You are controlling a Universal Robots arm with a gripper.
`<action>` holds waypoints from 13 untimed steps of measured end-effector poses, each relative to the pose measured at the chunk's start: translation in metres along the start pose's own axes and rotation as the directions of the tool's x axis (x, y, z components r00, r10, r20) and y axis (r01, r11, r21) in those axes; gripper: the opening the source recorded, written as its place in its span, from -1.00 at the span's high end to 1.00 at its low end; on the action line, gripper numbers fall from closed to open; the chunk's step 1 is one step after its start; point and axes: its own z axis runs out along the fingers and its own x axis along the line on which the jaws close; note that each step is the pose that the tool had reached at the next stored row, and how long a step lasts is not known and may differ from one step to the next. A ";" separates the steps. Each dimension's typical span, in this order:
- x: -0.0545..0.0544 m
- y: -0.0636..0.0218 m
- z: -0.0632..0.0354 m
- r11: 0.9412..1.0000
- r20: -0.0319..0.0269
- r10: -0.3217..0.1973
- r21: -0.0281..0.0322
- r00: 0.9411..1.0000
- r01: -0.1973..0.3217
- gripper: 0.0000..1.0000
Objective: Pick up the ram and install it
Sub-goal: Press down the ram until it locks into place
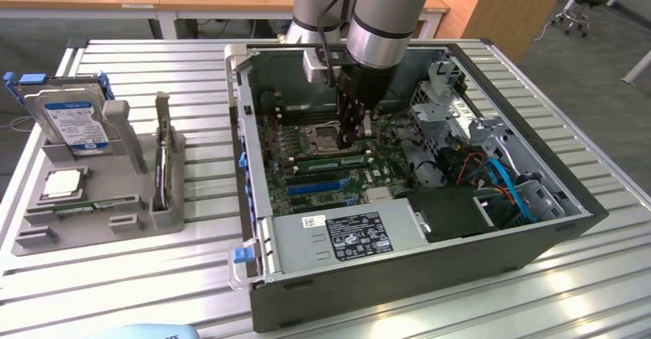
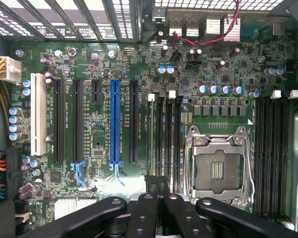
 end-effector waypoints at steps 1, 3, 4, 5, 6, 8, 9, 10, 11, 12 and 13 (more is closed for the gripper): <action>0.000 0.0000 0.0000 1.000 0.000 0.002 0.000 1.000 -0.002 0.80; 0.000 0.0000 0.0001 1.000 0.001 0.012 0.000 1.000 -0.012 0.80; 0.000 0.0000 0.0001 1.000 0.001 0.020 0.001 1.000 -0.020 0.80; 0.000 0.0000 0.0000 1.000 0.001 0.030 0.001 1.000 -0.030 0.80; 0.000 0.0000 0.0000 0.999 0.002 0.041 0.001 0.999 -0.041 0.80; 0.000 -0.0001 0.0000 0.998 0.003 0.063 0.002 0.998 -0.063 0.80; 0.000 0.0000 0.0000 0.997 0.003 0.074 0.002 0.997 -0.074 0.80; 0.000 0.0000 0.0000 0.997 0.003 0.083 0.002 0.997 -0.083 0.80; 0.000 0.0000 0.0000 0.996 0.004 0.093 0.002 0.996 -0.093 0.80; 0.000 0.0000 0.0000 0.995 0.004 0.103 0.002 0.995 -0.103 0.80; 0.000 0.0000 0.0000 0.993 0.005 0.114 0.003 0.993 -0.114 0.80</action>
